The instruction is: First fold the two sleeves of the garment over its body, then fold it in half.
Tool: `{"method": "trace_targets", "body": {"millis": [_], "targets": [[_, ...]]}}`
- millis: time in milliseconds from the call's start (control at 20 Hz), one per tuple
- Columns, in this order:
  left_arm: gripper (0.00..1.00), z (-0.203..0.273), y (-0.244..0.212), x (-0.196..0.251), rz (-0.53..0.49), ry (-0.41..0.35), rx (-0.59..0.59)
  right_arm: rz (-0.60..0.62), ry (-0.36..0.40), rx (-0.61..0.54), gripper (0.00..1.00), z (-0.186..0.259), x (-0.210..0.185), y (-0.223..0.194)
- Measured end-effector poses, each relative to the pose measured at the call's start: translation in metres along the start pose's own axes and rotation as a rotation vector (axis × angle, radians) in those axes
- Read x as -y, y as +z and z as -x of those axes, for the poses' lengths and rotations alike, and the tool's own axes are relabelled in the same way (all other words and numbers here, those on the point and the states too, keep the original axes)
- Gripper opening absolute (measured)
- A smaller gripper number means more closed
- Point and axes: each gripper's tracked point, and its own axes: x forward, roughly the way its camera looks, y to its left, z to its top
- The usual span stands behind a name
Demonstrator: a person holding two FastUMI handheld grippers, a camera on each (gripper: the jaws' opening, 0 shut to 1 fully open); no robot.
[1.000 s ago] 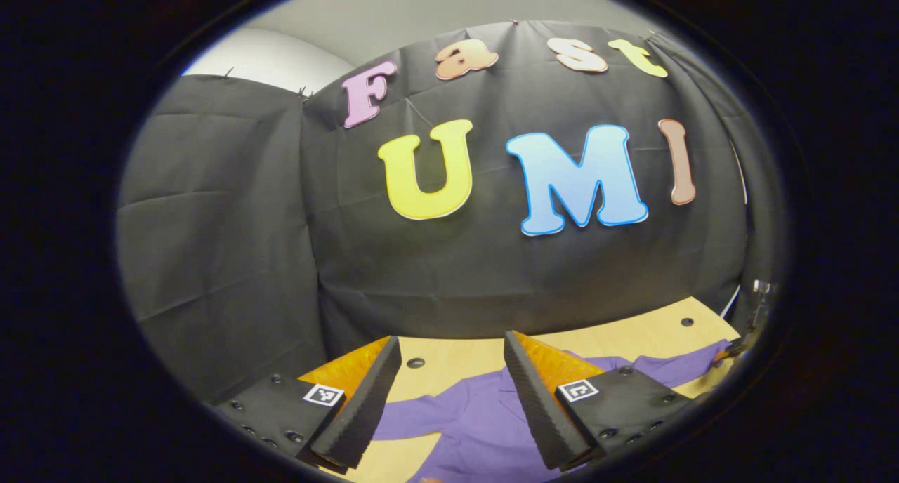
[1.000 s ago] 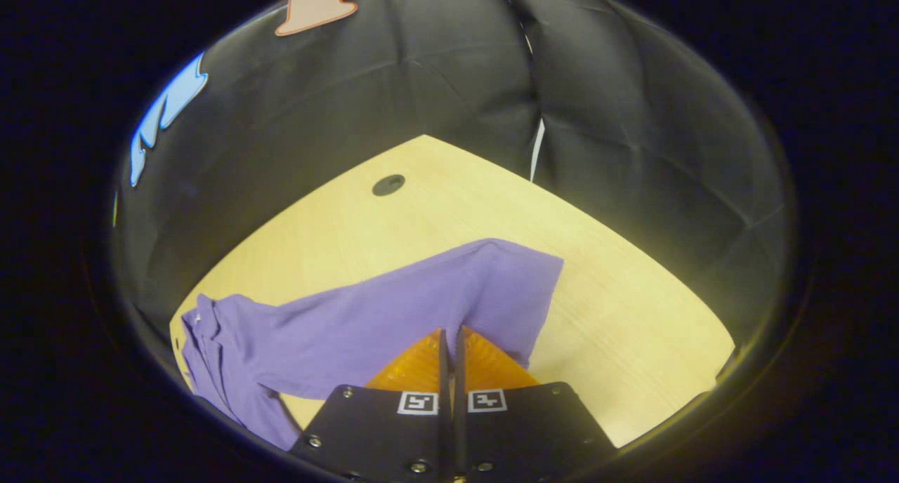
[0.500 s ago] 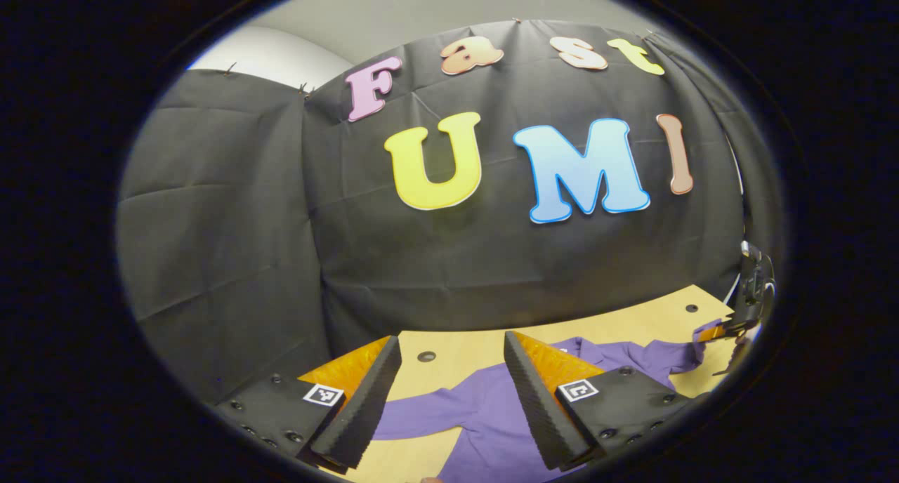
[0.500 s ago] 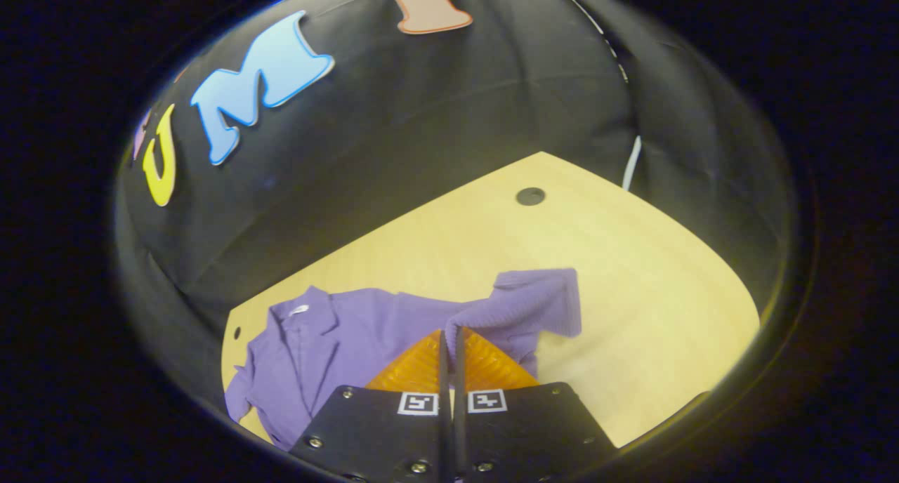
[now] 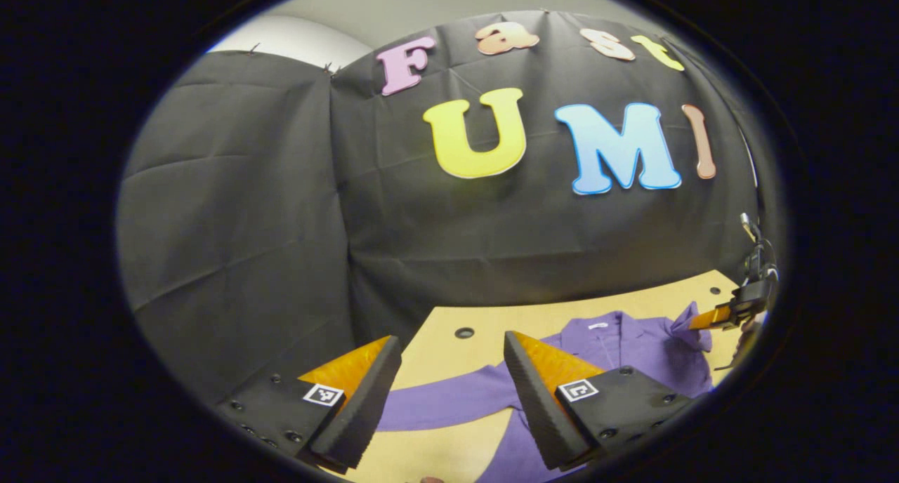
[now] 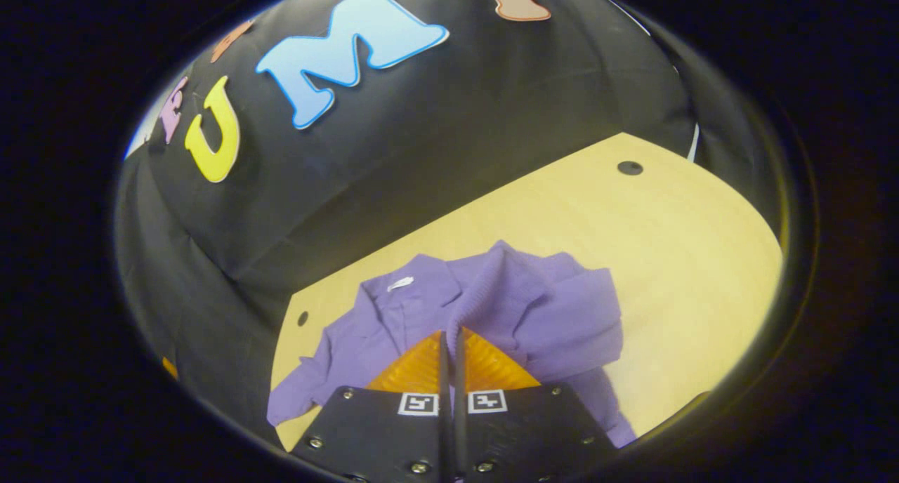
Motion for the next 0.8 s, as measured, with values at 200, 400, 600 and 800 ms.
{"method": "trace_targets", "body": {"millis": [200,400,600,800], "targets": [[0.96,-0.016,-0.032,-0.041,0.024,0.033,-0.053,-0.026,0.096,-0.052,0.01,-0.006,-0.047,-0.035],[0.96,-0.032,-0.064,-0.072,0.016,0.059,-0.095,-0.067,0.160,-0.092,0.01,-0.014,-0.079,-0.062],[0.96,-0.050,-0.102,-0.093,0.011,0.074,-0.150,-0.108,0.224,-0.137,0.00,-0.020,-0.106,-0.083],[0.96,-0.068,-0.129,-0.110,0.025,0.094,-0.193,-0.130,0.268,-0.185,0.01,-0.027,-0.128,-0.102]]}}
